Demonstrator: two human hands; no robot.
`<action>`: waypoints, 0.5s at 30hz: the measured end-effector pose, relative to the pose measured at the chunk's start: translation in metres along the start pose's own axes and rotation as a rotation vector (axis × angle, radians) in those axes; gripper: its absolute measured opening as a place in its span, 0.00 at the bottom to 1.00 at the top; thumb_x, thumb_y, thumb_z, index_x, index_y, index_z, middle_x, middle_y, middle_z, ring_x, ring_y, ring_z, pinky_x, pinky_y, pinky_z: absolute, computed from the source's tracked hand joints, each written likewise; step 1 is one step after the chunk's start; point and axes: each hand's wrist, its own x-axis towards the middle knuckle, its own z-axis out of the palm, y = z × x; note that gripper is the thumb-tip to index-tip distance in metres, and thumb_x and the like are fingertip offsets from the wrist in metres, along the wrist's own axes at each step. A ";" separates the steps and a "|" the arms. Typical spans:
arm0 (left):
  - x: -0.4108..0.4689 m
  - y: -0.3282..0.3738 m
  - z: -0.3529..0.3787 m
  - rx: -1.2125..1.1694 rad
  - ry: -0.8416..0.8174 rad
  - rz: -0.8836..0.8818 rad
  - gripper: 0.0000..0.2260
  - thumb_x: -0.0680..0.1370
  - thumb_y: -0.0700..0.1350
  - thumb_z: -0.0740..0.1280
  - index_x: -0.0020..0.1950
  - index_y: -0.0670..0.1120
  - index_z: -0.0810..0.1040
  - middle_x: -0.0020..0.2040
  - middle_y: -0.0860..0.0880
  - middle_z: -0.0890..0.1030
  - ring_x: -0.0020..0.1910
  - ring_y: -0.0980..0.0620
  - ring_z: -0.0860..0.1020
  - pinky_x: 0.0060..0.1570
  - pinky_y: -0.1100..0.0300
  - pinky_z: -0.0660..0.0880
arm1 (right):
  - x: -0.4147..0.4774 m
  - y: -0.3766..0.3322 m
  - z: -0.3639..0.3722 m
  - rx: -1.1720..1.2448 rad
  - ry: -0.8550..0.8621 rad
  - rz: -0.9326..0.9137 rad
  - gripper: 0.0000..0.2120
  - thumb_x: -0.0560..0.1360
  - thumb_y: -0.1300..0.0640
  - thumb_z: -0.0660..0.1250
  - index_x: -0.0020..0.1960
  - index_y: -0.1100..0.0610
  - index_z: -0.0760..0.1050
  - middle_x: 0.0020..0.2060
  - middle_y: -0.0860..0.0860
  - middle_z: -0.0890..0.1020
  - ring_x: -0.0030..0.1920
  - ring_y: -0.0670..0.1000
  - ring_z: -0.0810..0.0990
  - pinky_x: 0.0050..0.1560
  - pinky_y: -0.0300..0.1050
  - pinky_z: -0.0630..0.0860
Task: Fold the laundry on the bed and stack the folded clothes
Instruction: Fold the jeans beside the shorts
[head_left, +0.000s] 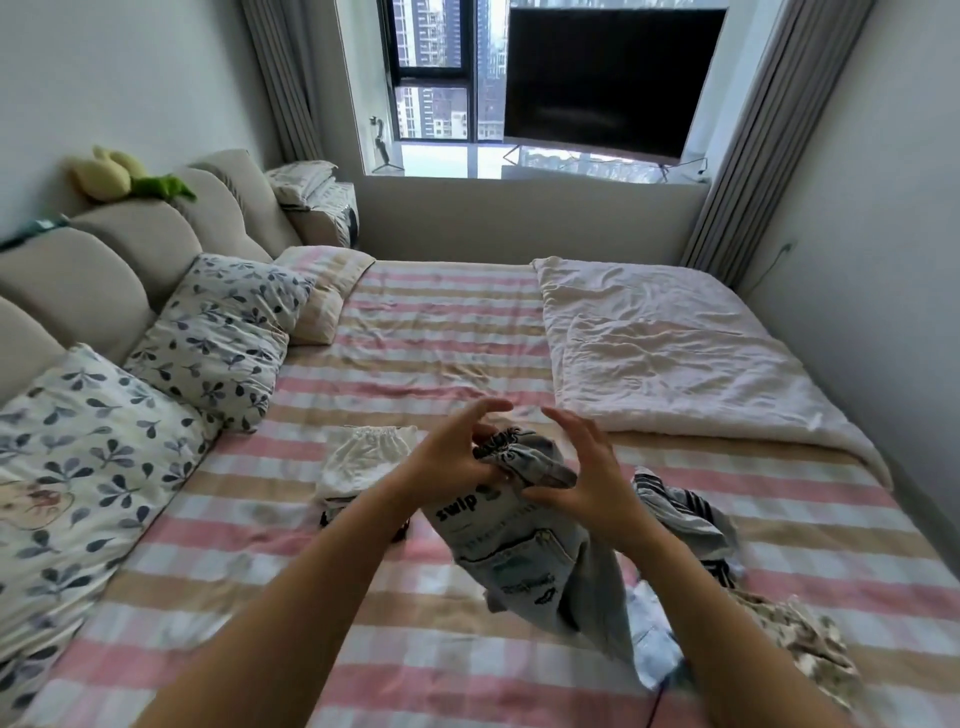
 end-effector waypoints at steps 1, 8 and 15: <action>0.006 0.013 -0.012 0.037 -0.010 0.039 0.30 0.67 0.32 0.72 0.66 0.46 0.67 0.46 0.49 0.80 0.44 0.57 0.79 0.42 0.66 0.77 | 0.009 -0.010 -0.007 0.015 -0.040 -0.037 0.37 0.62 0.57 0.78 0.68 0.56 0.66 0.59 0.49 0.72 0.62 0.46 0.69 0.63 0.36 0.65; 0.029 0.092 -0.070 0.378 0.169 0.293 0.22 0.64 0.38 0.75 0.56 0.47 0.75 0.43 0.55 0.80 0.44 0.55 0.78 0.47 0.58 0.76 | 0.053 -0.059 -0.034 0.137 0.189 -0.069 0.16 0.65 0.60 0.76 0.51 0.56 0.77 0.41 0.49 0.81 0.43 0.47 0.79 0.42 0.40 0.73; -0.009 0.048 -0.041 0.357 0.795 0.324 0.19 0.65 0.38 0.76 0.54 0.39 0.77 0.52 0.43 0.76 0.51 0.49 0.72 0.54 0.62 0.68 | 0.048 -0.048 -0.003 0.201 0.362 0.085 0.10 0.66 0.63 0.75 0.46 0.58 0.77 0.38 0.53 0.81 0.40 0.54 0.79 0.42 0.52 0.74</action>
